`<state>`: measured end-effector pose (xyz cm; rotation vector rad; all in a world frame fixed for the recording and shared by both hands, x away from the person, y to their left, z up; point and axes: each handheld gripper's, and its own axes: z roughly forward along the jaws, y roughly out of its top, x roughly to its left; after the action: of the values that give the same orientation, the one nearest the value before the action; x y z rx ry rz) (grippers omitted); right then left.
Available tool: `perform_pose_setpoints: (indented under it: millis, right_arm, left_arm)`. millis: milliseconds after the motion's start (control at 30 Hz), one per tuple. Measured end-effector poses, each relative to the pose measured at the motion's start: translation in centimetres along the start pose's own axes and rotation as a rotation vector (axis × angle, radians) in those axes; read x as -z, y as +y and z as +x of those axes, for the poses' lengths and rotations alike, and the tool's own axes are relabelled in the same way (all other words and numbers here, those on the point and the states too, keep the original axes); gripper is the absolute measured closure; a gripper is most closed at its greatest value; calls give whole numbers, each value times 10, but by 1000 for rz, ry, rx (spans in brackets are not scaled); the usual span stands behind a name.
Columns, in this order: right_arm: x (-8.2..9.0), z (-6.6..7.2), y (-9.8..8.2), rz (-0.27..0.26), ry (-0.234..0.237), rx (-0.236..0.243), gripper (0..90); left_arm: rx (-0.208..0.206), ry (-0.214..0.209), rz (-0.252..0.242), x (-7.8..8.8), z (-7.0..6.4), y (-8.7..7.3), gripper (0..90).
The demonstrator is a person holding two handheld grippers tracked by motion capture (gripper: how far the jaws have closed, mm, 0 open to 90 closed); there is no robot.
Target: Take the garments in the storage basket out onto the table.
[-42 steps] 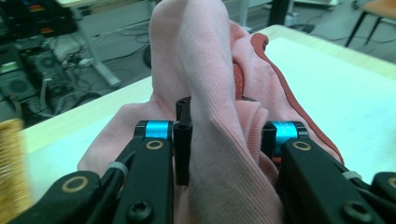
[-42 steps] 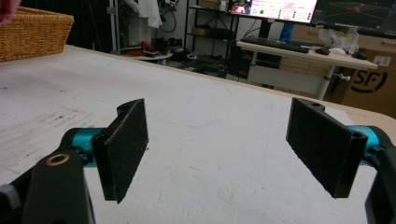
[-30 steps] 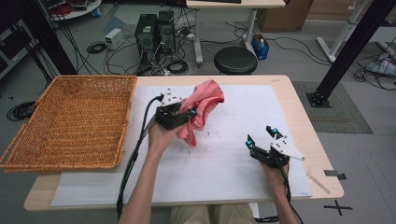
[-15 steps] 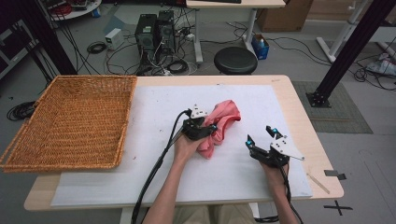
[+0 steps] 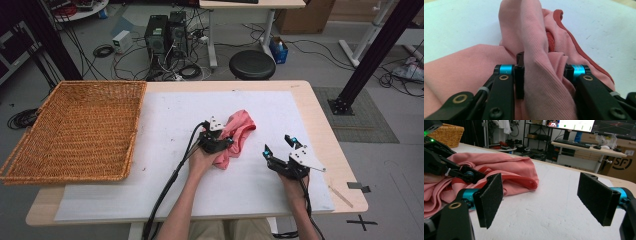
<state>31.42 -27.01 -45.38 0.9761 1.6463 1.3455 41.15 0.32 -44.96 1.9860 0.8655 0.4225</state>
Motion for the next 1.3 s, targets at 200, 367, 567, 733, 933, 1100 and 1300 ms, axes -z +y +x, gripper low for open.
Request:
perform_pose_setpoints:
  millis: [200,367,567,733,933,1100,1300]
  right_arm:
    - [0,0,0,3,-1,-3,206]
    - [0,1,0,5,2,11,206]
    - [-1,0,0,6,-2,-1,206]
    - [-1,0,0,10,1,-2,206]
    - [-1,-1,0,10,4,-6,206]
    - [-1,-1,0,9,6,3,206]
    - [-1,0,0,10,6,2,206]
  left_arm:
    - [-37,31,15,-2,-5,0,661]
    - [6,10,18,-2,0,0,661]
    - [-13,23,23,-3,-2,0,657]
    - [-40,27,19,-2,-5,0,434]
    - [26,27,-27,9,-1,-1,281]
    - [2,45,-105,34,1,4,281]
    - [7,58,-188,73,5,6,283]
